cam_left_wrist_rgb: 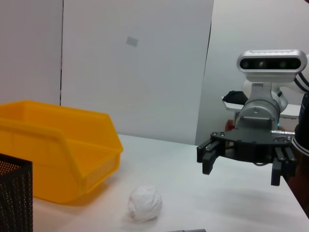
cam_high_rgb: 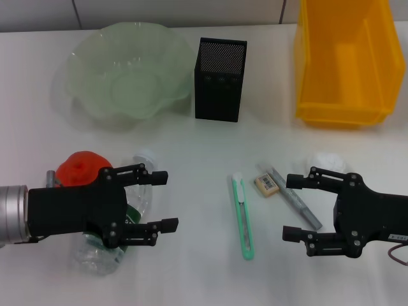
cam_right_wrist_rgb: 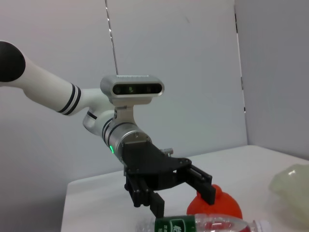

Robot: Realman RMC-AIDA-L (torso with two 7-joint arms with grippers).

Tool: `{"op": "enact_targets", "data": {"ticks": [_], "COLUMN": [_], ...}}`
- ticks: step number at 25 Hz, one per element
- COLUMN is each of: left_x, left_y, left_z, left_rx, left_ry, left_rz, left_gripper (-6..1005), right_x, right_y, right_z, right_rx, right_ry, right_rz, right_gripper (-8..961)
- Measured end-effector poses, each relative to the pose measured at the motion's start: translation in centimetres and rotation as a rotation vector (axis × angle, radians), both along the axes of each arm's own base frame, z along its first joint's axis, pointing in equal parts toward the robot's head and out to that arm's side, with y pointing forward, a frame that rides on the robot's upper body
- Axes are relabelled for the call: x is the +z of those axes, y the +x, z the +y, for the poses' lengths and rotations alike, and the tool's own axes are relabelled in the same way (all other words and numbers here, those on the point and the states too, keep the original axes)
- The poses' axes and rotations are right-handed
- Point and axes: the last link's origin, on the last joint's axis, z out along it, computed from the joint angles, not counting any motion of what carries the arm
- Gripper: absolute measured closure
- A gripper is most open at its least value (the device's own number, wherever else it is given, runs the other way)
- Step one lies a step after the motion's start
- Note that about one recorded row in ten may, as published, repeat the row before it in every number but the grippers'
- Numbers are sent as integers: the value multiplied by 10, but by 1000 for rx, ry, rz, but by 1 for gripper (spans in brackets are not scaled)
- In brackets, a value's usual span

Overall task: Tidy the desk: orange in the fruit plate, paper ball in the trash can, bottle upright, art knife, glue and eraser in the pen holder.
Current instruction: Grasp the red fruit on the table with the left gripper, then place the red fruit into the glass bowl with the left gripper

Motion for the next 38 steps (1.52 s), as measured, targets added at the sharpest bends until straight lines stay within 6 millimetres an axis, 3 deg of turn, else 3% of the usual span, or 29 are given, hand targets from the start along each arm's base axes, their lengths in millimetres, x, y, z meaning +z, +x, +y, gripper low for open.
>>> {"op": "enact_targets", "data": {"ticks": [12, 17, 18, 25, 38], "left_x": [6, 31, 37, 32, 29], "left_y": [-4, -29, -44, -67, -78], "left_z": [-1, -1, -3, 1, 13], "left_rx": [6, 122, 183, 287, 373], "left_ry": [66, 252, 320, 367, 377], "left_rz": [-22, -43, -16, 93, 172], "left_gripper": [199, 200, 200, 201, 480], "right_x": [-1, -1, -1, -1, -2], "right_y": [1, 3, 4, 5, 5], "right_z": [-4, -7, -7, -8, -9], "right_rx": [0, -12, -17, -17, -23], "right_ry": [12, 14, 16, 20, 28], "right_rz": [17, 18, 16, 13, 25], "right_gripper": [120, 121, 121, 121, 121]}}
